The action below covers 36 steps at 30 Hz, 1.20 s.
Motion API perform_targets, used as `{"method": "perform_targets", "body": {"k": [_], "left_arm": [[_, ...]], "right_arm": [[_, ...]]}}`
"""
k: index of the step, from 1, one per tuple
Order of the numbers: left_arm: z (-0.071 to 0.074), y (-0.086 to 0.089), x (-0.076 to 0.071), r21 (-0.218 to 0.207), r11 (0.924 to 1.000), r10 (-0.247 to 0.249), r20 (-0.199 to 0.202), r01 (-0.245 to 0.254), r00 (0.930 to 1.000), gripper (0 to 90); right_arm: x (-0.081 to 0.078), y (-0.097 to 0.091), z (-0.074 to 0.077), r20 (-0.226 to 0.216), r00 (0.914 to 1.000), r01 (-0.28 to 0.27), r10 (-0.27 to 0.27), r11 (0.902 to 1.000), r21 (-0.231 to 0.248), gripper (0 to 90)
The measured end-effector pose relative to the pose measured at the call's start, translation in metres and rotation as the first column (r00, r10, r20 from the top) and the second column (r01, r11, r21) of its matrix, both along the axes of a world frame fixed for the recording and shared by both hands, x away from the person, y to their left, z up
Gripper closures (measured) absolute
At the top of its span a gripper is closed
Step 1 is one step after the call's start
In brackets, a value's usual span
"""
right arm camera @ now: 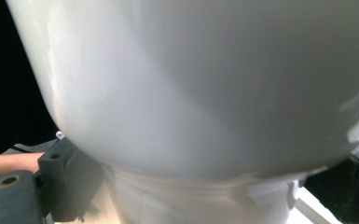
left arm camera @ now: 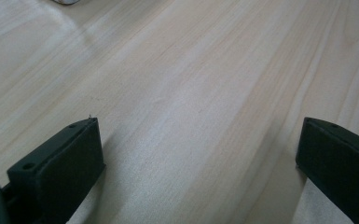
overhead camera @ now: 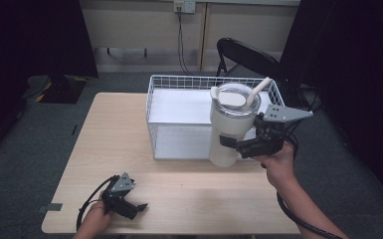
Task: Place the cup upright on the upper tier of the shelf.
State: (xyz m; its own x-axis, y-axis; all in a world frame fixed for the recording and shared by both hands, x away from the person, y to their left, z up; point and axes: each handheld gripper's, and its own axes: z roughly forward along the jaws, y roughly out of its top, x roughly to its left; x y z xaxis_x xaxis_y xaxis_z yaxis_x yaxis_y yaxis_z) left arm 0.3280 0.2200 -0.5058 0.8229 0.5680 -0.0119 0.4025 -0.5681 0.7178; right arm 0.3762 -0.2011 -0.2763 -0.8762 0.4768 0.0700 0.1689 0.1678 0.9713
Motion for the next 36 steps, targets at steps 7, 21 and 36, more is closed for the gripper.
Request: {"method": "perform_targets", "body": {"k": [7,21,36], "left_arm": [[0.0,0.0,0.0,0.0,1.0,0.0,0.0,0.0,1.0,0.0],[0.0,0.0,0.0,0.005,1.0,-0.001,0.006,0.001,1.0,0.0],[0.0,0.0,0.0,0.005,1.0,0.0,0.005,0.0,1.0,0.0]], "right_arm": [[0.006,0.0,0.009,0.0,0.9998,0.019,-0.019,0.9998,0.004,9.3],[0.023,0.0,0.025,0.019,0.997,0.075,-0.076,0.9969,0.023,9.2],[0.05,0.001,0.036,0.039,0.9793,0.198,-0.198,0.98,0.025,9.3]]}}
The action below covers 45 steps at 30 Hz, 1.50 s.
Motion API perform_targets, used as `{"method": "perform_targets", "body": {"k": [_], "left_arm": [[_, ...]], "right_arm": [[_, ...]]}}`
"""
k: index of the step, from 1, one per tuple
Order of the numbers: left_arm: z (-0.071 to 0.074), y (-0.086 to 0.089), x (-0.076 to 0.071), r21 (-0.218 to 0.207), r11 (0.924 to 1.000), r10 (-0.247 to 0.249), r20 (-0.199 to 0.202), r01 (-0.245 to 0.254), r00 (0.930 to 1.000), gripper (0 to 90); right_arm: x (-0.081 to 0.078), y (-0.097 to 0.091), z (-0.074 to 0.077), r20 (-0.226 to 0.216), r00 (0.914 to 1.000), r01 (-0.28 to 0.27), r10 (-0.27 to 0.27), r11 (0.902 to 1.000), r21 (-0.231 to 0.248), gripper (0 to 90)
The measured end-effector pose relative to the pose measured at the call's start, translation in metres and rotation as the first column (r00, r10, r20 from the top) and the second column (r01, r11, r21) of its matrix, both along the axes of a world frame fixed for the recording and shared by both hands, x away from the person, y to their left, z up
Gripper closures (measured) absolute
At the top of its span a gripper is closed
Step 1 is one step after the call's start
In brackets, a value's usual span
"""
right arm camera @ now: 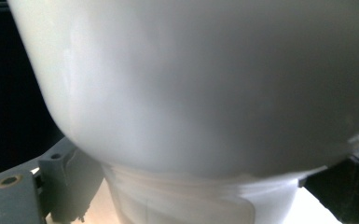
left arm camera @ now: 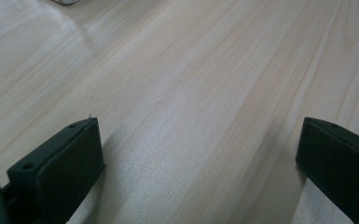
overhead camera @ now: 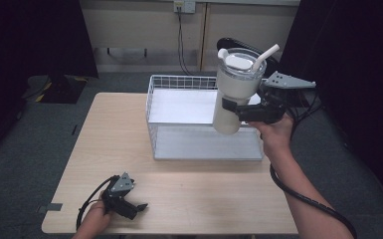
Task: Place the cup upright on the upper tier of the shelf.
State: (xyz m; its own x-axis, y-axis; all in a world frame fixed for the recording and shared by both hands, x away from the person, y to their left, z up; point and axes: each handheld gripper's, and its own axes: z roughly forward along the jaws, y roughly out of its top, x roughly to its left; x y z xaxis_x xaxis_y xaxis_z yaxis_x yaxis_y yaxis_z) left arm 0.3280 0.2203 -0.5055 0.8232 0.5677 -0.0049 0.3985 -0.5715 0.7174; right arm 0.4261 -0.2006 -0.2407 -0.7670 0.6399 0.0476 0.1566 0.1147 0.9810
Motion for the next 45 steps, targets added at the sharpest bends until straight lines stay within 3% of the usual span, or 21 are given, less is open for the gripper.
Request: {"method": "perform_targets", "body": {"k": [18,36,45], "left_arm": [[0.0,0.0,0.0,0.003,1.0,-0.004,-0.003,0.004,1.0,0.0],[0.0,0.0,0.0,0.003,1.0,-0.003,-0.003,0.003,1.0,0.0],[0.0,0.0,0.0,0.001,1.0,-0.002,-0.003,0.002,1.0,0.0]], "right_arm": [[0.027,0.019,-0.003,0.016,0.9957,0.091,-0.091,0.9951,-0.038,9.2],[0.047,0.027,-0.015,0.011,0.9879,0.155,-0.155,0.987,-0.042,9.2],[0.056,0.028,-0.02,0.01,0.9831,0.183,-0.183,0.983,-0.015,9.2]]}}
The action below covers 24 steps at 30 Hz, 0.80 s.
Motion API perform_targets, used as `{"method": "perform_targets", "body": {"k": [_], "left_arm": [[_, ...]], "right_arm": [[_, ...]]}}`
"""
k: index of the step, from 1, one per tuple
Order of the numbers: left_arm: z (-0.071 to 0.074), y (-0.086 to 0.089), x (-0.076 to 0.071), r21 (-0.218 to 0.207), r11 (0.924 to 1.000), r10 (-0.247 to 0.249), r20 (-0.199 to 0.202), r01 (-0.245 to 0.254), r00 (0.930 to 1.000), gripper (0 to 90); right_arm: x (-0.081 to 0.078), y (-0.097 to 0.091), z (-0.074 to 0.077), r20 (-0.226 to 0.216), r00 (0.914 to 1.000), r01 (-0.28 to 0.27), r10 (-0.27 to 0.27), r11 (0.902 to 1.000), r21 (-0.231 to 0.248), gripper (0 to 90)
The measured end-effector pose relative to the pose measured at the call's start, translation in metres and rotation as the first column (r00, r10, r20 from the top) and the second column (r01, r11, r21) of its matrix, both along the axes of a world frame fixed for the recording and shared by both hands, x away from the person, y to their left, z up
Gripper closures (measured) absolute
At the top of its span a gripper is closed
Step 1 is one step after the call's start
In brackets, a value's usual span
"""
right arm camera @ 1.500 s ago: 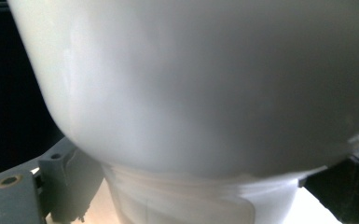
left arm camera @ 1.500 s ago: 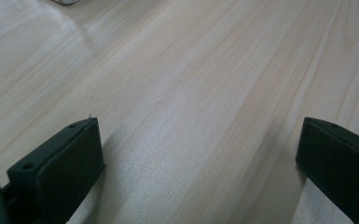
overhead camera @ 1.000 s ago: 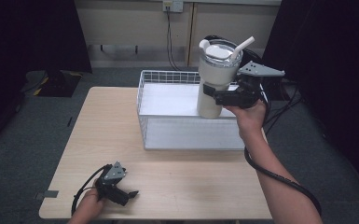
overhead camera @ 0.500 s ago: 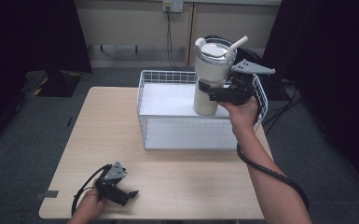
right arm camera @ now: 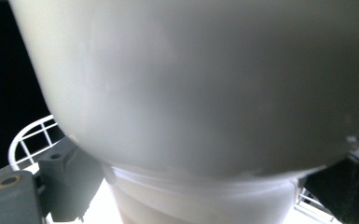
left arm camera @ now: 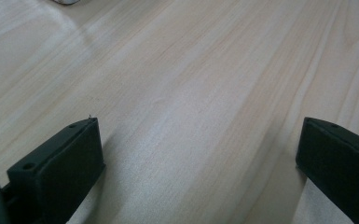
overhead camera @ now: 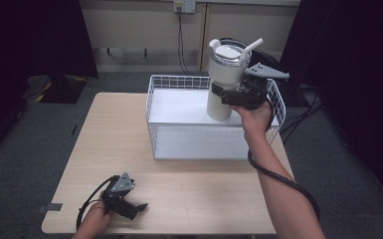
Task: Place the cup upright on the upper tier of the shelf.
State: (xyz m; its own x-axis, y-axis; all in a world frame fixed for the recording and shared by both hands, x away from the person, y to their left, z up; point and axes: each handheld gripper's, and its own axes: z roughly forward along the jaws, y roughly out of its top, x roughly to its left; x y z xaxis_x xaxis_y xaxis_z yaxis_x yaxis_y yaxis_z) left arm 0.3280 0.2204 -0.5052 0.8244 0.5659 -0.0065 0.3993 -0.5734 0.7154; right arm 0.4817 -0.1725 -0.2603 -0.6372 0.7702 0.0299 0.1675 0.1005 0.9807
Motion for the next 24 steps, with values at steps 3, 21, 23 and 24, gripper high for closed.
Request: {"method": "perform_targets", "body": {"k": [3,21,23,24], "left_arm": [[0.0,0.0,0.0,0.0,1.0,0.0,0.0,0.0,1.0,0.0],[0.0001,0.0001,0.0001,0.002,1.0,-0.001,0.0,0.001,1.0,0.0],[0.0,0.0,0.0,0.0,1.0,0.0,0.0,0.0,1.0,0.0],[0.0,0.0,0.0,0.0,1.0,0.0,0.0,0.0,1.0,0.0]], "right_arm": [[0.0016,0.0006,0.0006,0.003,1.0,0.003,-0.003,1.0,-0.009,9.2],[0.0017,-0.0023,-0.0026,0.011,0.9999,0.002,-0.002,1.0,0.001,9.0],[0.002,-0.0025,-0.0026,0.007,1.0,0.002,-0.002,1.0,0.001,8.8],[0.0022,-0.0023,-0.0024,0.007,1.0,0.004,-0.004,1.0,0.001,8.8]]}}
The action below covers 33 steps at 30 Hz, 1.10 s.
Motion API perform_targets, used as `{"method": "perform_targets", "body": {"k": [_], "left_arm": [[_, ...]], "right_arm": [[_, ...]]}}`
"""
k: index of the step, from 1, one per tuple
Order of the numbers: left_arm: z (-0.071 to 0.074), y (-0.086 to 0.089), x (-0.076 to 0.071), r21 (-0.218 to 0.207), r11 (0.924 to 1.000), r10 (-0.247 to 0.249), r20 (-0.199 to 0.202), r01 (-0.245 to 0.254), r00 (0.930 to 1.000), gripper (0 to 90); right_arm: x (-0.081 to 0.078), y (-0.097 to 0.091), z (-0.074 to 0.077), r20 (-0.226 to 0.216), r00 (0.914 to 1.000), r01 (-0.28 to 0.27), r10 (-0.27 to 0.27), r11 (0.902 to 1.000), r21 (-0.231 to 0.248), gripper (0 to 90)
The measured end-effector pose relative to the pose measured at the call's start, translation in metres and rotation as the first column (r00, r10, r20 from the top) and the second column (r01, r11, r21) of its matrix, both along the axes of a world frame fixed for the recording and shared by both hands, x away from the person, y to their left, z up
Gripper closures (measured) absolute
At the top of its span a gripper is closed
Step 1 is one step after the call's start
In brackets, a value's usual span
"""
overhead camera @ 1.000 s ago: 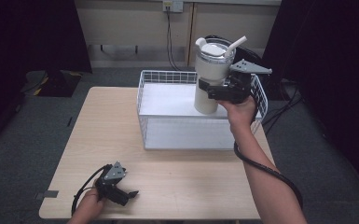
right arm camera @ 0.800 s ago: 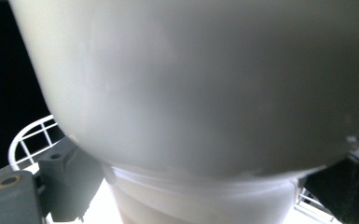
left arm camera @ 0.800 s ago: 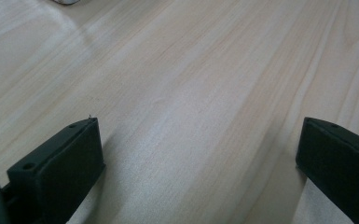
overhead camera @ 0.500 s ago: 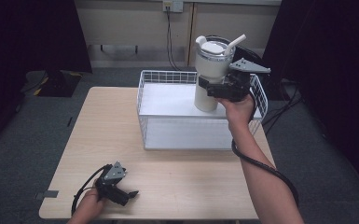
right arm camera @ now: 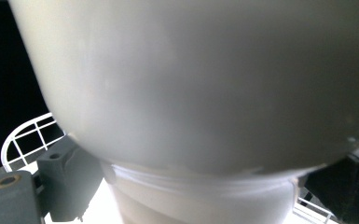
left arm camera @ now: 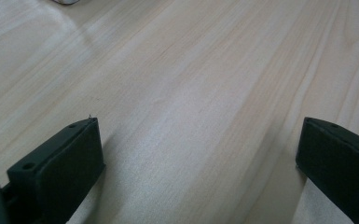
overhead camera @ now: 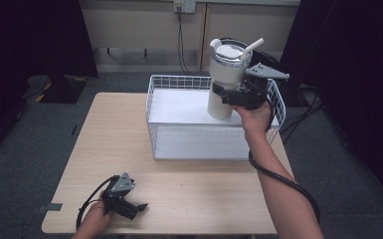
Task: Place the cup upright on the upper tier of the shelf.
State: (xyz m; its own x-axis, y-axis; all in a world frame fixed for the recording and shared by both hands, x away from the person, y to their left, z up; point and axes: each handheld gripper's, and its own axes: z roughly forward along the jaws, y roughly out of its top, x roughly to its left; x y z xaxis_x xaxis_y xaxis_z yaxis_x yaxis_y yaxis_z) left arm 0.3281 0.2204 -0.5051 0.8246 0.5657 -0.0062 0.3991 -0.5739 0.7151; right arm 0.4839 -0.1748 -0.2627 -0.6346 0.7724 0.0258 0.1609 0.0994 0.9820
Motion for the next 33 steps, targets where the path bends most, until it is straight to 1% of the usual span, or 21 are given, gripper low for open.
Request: {"method": "perform_targets", "body": {"k": [8,15,26,33], "left_arm": [[0.0,0.0,0.0002,0.0,1.0,-0.002,0.0,0.002,1.0,0.0],[0.0,-0.0001,0.0002,0.0,1.0,-0.001,0.0,0.001,1.0,0.0],[-0.0001,-0.0001,0.0002,-0.001,1.0,-0.002,0.0,0.002,1.0,0.0],[0.0,-0.0001,0.0002,-0.001,1.0,-0.001,0.0,0.001,1.0,0.0]], "right_arm": [[0.0003,-0.0002,0.0009,-0.004,1.0,-0.003,0.003,0.9999,-0.011,8.7],[-0.0004,-0.0004,-0.0007,0.0,1.0,-0.002,0.002,1.0,-0.002,8.3],[-0.0011,-0.0019,-0.0009,-0.014,0.9999,-0.008,0.008,1.0,0.003,8.0],[-0.0035,-0.0051,-0.0031,-0.021,0.9997,-0.013,0.013,0.9999,-0.011,8.0]]}}
